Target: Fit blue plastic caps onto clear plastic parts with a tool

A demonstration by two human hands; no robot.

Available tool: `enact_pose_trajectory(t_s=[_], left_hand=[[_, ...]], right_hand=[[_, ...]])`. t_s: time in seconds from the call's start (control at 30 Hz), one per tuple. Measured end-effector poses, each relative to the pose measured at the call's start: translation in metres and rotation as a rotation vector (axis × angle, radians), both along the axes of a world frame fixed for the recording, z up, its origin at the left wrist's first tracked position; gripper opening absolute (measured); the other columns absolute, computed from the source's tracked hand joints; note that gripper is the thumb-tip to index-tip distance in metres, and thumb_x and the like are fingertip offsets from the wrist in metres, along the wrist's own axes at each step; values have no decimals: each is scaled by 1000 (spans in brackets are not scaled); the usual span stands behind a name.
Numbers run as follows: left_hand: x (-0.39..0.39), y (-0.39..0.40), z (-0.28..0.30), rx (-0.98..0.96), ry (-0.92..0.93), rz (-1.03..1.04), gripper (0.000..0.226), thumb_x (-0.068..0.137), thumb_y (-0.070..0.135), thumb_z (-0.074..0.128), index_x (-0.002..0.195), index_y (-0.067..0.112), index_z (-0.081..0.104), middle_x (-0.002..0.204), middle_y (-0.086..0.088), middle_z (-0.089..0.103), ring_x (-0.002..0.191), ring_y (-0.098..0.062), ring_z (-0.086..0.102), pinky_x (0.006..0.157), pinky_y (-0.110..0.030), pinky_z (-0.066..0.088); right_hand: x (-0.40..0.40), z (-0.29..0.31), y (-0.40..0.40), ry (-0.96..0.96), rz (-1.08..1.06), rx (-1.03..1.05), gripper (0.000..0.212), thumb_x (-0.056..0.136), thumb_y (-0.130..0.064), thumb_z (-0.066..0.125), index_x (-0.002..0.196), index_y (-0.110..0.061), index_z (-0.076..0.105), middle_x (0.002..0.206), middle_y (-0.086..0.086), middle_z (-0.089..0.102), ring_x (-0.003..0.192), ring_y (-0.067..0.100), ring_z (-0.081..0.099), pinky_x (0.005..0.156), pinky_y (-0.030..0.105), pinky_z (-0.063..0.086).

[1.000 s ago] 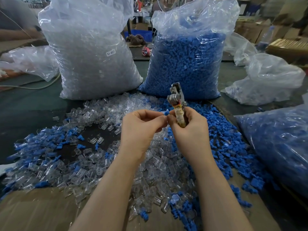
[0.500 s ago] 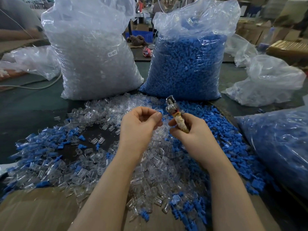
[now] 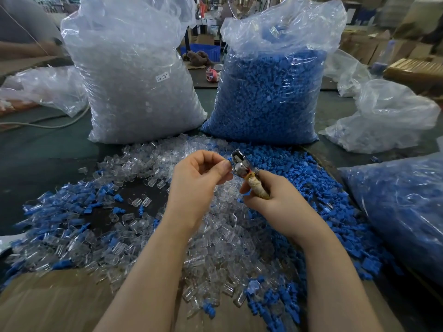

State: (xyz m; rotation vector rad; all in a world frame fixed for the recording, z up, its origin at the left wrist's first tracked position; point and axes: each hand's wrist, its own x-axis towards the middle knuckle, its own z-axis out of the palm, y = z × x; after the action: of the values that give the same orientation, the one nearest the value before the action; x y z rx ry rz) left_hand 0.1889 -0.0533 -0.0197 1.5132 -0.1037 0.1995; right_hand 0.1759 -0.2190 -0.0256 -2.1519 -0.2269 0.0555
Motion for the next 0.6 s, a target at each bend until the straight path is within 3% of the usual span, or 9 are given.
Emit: enact_pose_trajectory(t_s=[0.2, 0.5, 0.6], left_hand=[[-1, 1, 1, 4, -2, -22, 12, 89, 3, 68, 82, 13, 67, 73, 1, 73, 72, -13, 71, 69, -19, 54], [1, -1, -1, -28, 53, -16, 10, 89, 3, 67, 82, 11, 67, 73, 0, 73, 70, -12, 70, 68, -19, 55], [3, 3, -3, -169, 157, 19, 3, 90, 9, 66, 88, 9, 68, 78, -3, 75, 72, -12, 71, 65, -19, 56]], right_hand=[[0, -2, 0, -24, -36, -78, 15, 83, -8, 58, 86, -22, 61, 51, -17, 51, 45, 4, 41, 49, 25, 33], [0, -3, 3, -70, -53, -118, 8, 82, -11, 58, 86, -18, 60, 62, -2, 53, 54, 17, 45, 53, 36, 38], [1, -4, 5, -111, -74, -166, 6, 84, -16, 59, 86, -22, 58, 66, -3, 58, 59, 18, 50, 56, 40, 44]])
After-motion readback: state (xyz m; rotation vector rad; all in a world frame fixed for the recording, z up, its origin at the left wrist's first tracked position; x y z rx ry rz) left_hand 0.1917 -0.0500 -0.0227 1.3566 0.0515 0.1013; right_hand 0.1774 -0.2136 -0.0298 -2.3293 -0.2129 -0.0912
